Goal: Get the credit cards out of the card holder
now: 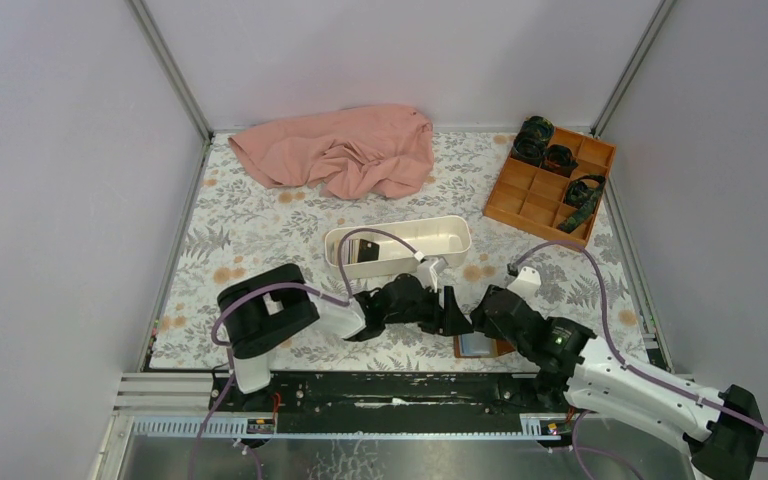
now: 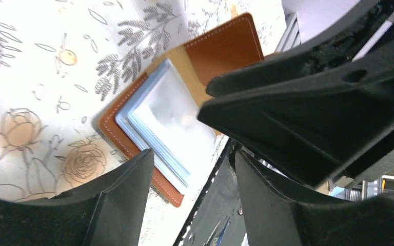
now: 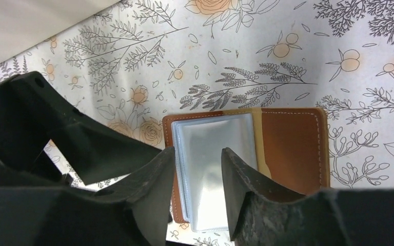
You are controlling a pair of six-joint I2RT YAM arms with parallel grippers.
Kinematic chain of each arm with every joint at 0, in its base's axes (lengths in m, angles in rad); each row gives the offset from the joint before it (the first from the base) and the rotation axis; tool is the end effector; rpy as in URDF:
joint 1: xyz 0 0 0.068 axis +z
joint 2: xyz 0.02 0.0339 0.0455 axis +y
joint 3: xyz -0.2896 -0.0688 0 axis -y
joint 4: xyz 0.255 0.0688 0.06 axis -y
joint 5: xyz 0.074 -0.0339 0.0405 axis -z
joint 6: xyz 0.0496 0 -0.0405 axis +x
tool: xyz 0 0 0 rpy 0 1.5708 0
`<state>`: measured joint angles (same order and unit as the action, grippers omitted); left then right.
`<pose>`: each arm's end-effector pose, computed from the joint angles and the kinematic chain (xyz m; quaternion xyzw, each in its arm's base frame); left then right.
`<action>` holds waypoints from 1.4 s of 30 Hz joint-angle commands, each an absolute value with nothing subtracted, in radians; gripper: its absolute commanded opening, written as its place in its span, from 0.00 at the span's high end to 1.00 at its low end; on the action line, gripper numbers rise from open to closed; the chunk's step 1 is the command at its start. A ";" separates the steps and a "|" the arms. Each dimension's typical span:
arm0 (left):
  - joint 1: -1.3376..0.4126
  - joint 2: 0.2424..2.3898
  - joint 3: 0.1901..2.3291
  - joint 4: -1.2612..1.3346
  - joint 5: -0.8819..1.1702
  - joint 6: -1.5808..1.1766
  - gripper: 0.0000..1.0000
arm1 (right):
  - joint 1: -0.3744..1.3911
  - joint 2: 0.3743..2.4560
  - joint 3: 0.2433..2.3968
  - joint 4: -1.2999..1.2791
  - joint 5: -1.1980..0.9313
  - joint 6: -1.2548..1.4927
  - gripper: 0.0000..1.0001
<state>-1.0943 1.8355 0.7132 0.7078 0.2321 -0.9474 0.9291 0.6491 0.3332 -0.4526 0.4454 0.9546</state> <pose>0.1606 -0.3361 0.1400 0.1242 0.8250 -0.5134 0.2010 0.0983 0.0959 0.1838 0.0977 0.8967 0.1883 0.3885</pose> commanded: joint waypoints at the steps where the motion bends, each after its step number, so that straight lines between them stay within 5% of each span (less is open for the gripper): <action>1: -1.060 1.852 0.670 0.895 0.251 -0.997 0.33 | 0.936 0.645 0.385 -0.565 0.462 0.949 0.52; 18: -0.987 1.796 0.512 1.072 0.274 -1.069 0.34 | 0.936 0.833 0.342 -0.444 0.333 0.923 0.37; 42: -0.977 1.486 0.411 0.776 0.113 -0.980 0.34 | 0.936 1.273 0.414 0.159 0.164 0.891 0.44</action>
<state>-0.9672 1.5700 0.4232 0.8242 0.1589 -1.0210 0.9295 1.1912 0.3904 0.0681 0.2142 0.8936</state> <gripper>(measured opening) 0.657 0.567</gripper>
